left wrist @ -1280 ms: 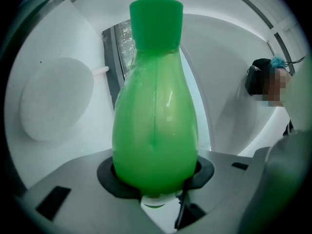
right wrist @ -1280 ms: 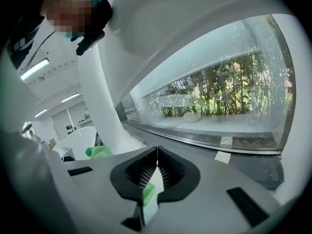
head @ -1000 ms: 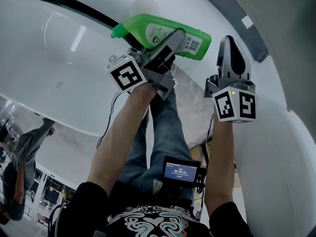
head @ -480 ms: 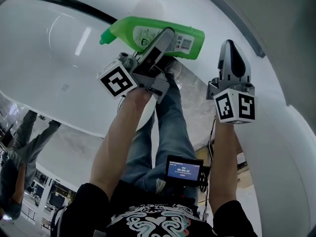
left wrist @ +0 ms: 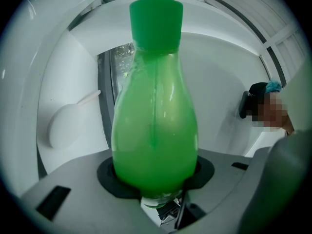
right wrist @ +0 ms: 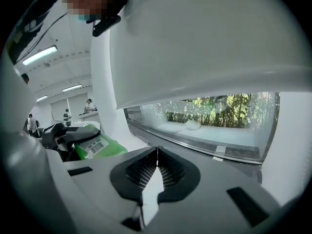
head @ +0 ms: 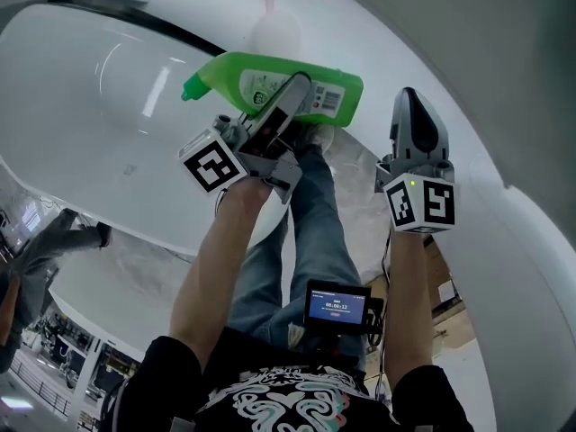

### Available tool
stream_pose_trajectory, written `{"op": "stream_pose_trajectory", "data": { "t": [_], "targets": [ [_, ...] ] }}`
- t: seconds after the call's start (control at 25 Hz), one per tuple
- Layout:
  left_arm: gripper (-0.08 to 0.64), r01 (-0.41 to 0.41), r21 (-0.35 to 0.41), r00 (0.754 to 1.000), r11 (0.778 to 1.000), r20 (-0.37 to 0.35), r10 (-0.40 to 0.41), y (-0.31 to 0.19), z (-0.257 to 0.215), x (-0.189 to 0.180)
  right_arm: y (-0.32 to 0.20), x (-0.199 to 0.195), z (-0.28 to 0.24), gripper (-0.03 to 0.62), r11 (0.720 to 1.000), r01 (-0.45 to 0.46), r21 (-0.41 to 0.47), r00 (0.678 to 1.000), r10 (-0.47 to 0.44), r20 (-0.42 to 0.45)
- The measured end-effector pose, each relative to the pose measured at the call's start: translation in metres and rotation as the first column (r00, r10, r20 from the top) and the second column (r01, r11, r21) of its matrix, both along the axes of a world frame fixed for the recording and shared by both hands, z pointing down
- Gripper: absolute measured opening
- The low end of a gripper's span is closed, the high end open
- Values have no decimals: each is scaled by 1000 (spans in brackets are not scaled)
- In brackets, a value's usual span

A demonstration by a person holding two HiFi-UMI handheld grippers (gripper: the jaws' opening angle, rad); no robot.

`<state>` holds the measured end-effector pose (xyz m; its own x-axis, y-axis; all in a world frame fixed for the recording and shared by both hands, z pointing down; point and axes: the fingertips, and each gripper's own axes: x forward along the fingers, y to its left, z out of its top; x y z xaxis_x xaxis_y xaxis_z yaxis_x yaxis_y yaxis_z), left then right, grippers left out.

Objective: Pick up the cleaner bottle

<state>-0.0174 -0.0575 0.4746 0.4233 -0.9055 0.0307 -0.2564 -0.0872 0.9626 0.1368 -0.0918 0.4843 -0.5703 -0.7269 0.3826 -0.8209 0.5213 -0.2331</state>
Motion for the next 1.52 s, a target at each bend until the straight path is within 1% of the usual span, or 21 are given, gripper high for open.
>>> {"op": "stream_pose_trajectory", "data": {
  "t": [0.2, 0.44, 0.72, 0.88, 1.2, 1.28, 1.4, 1.52],
  "targets": [
    [198, -9, 0, 1000, 1000, -2, 9, 0, -4, 0, 0, 0, 2, 28, 1000, 11, 4, 1000, -11, -4],
    [198, 17, -62, 999, 998, -29, -19, 0, 0, -2, 2, 4, -3, 28, 1000, 17, 23, 1000, -17, -15],
    [198, 26, -63, 998, 998, -54, -29, 0, -2, -3, 6, 10, -5, 28, 999, 8, 31, 1000, -8, -23],
    [198, 10, -82, 997, 997, -73, -16, 0, 1, 0, 9, 12, -3, 28, 999, -10, 37, 1000, 11, -26],
    [198, -17, -96, 995, 995, -102, 7, 0, -6, 6, 8, 16, -8, 28, 998, -41, 52, 999, 42, -20],
    [198, -24, -99, 995, 995, -99, 14, -2, -6, 6, 5, 16, -10, 28, 997, -45, 58, 999, 47, -22],
    [198, -54, -111, 997, 992, -69, 46, -2, -6, 6, 5, 13, -8, 28, 997, -43, 61, 999, 45, -28],
    [198, -68, -113, 995, 991, -82, 59, -5, -14, 8, 3, 10, -10, 28, 997, -33, 63, 998, 36, -42]
  ]
}}
